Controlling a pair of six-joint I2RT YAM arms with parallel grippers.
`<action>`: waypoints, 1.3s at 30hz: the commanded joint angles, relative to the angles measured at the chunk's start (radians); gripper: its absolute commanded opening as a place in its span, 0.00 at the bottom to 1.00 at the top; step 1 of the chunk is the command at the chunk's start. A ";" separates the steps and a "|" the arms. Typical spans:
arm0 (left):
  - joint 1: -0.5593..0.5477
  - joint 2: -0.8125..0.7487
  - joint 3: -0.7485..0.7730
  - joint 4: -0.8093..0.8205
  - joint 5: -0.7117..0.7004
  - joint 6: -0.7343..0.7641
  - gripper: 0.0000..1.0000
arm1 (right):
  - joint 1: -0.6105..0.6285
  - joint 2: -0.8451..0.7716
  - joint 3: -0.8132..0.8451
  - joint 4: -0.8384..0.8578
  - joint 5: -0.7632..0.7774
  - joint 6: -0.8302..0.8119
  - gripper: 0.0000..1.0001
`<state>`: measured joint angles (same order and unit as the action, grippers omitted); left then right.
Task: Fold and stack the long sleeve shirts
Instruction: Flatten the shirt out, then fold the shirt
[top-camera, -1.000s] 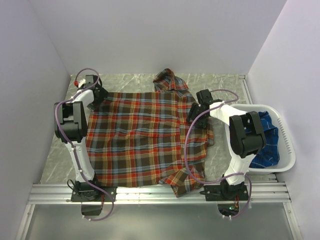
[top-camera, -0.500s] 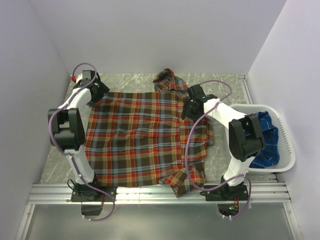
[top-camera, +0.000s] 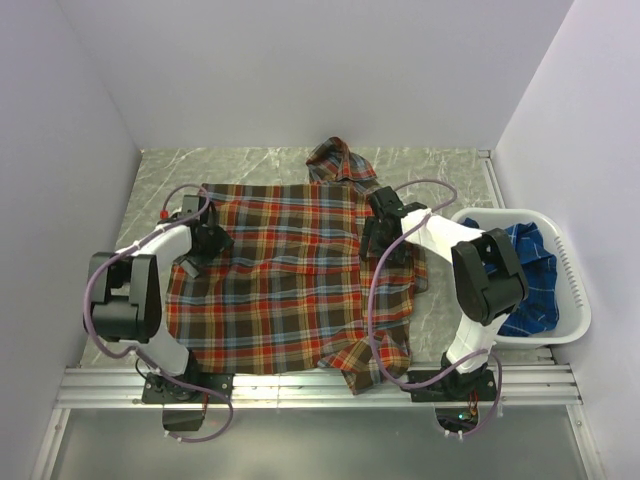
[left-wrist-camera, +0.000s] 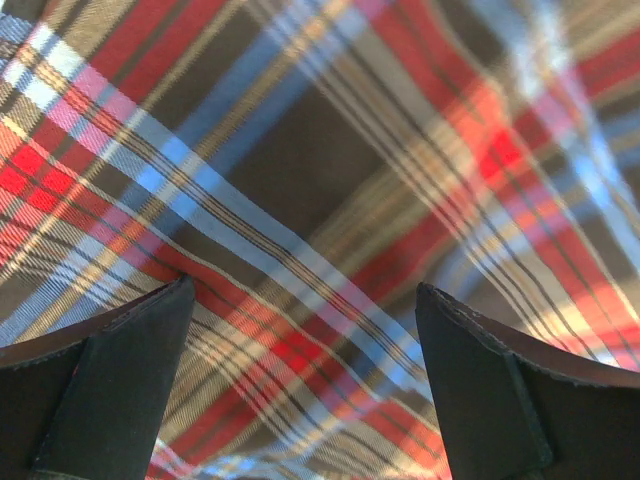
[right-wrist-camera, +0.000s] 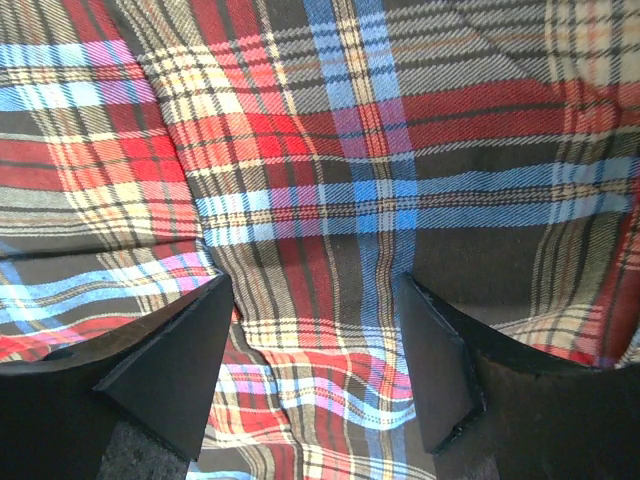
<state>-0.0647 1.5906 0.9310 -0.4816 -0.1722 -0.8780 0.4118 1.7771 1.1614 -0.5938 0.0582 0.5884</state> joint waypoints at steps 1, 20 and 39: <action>0.038 0.040 0.002 0.031 0.000 -0.039 0.99 | -0.013 0.010 -0.022 0.051 -0.011 0.056 0.74; 0.138 0.475 0.488 -0.024 0.026 -0.095 0.99 | -0.160 0.378 0.429 0.051 0.023 0.078 0.74; -0.023 -0.205 0.015 -0.106 -0.098 0.017 0.99 | 0.054 -0.131 -0.011 -0.005 0.063 0.007 0.71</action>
<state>-0.0532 1.4269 1.0706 -0.5415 -0.2539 -0.8761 0.4225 1.6726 1.2400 -0.5762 0.1307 0.5701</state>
